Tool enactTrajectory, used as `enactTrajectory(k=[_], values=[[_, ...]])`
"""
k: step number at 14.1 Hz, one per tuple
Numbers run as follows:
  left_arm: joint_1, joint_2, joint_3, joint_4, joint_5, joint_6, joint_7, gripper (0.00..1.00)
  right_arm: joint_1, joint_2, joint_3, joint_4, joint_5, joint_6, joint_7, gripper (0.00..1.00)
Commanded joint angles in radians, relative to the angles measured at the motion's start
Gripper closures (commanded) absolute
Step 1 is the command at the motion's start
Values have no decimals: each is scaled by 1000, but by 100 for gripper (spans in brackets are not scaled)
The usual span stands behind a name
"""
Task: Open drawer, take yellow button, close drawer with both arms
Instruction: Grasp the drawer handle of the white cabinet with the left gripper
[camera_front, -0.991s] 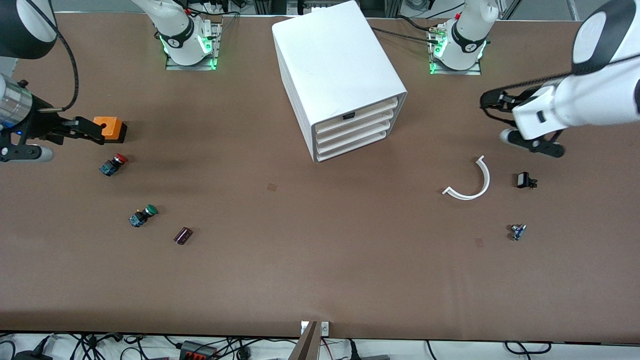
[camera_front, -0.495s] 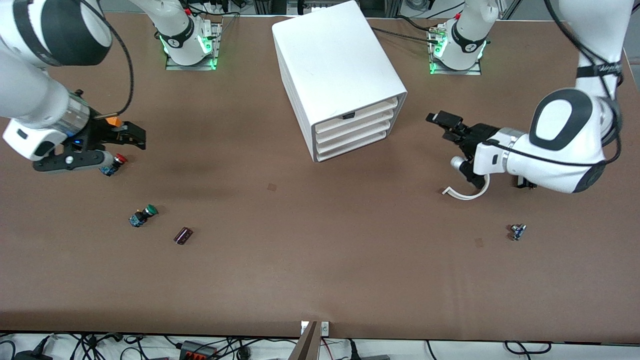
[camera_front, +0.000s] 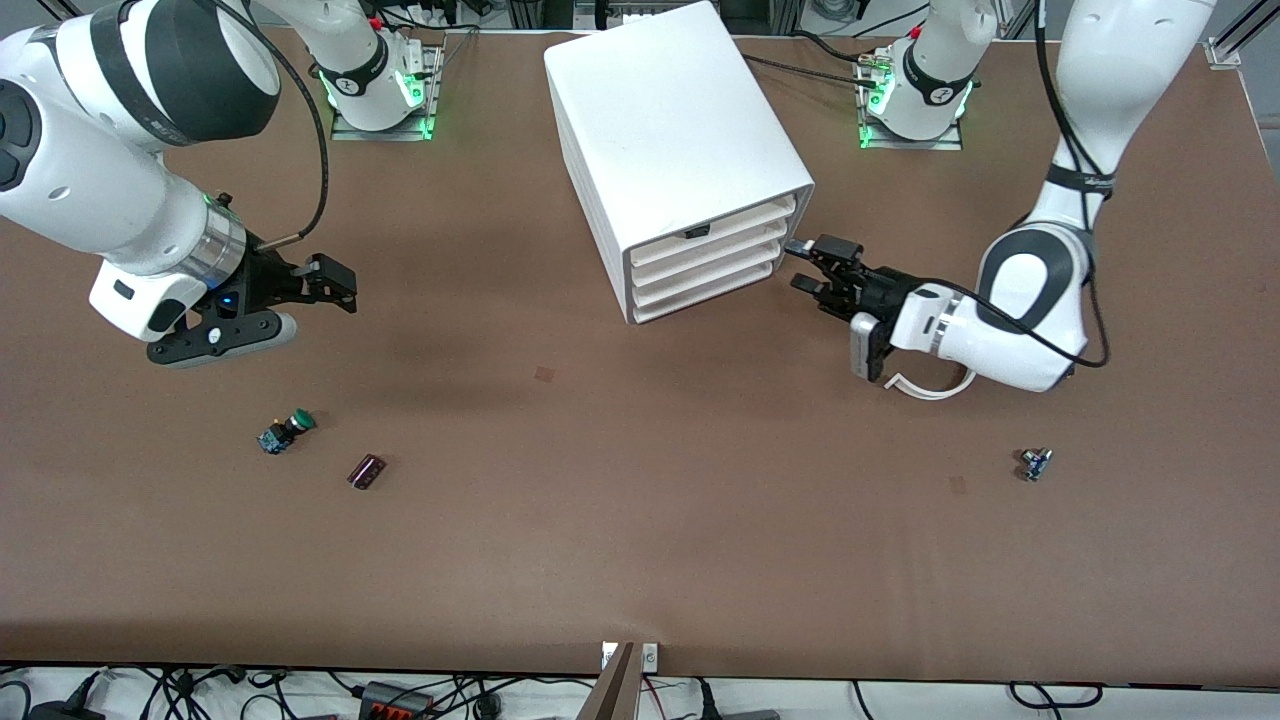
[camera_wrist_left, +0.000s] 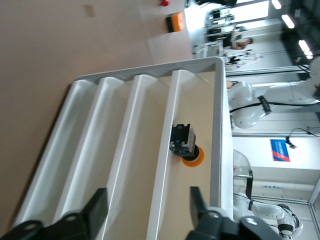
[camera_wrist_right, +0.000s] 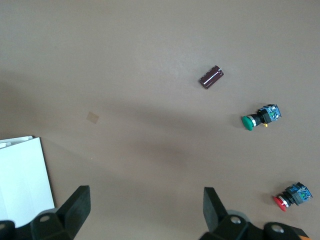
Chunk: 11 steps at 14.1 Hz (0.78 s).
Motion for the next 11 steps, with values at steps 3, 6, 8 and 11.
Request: enactTrajectory(k=[3, 6, 8, 11], values=[[11, 3, -69, -131, -132, 19, 119, 47, 5, 16, -4, 17, 30, 6, 2, 0], [7, 4, -84, -179, -164, 19, 150, 53, 15, 19, -4, 19, 36, 6, 2, 0], [2, 6, -84, -195, -164, 19, 152, 69, 27, 18, -4, 19, 35, 6, 2, 0], [5, 7, -83, -192, -164, 17, 149, 98, 38, 21, -4, 19, 36, 13, 1, 0]])
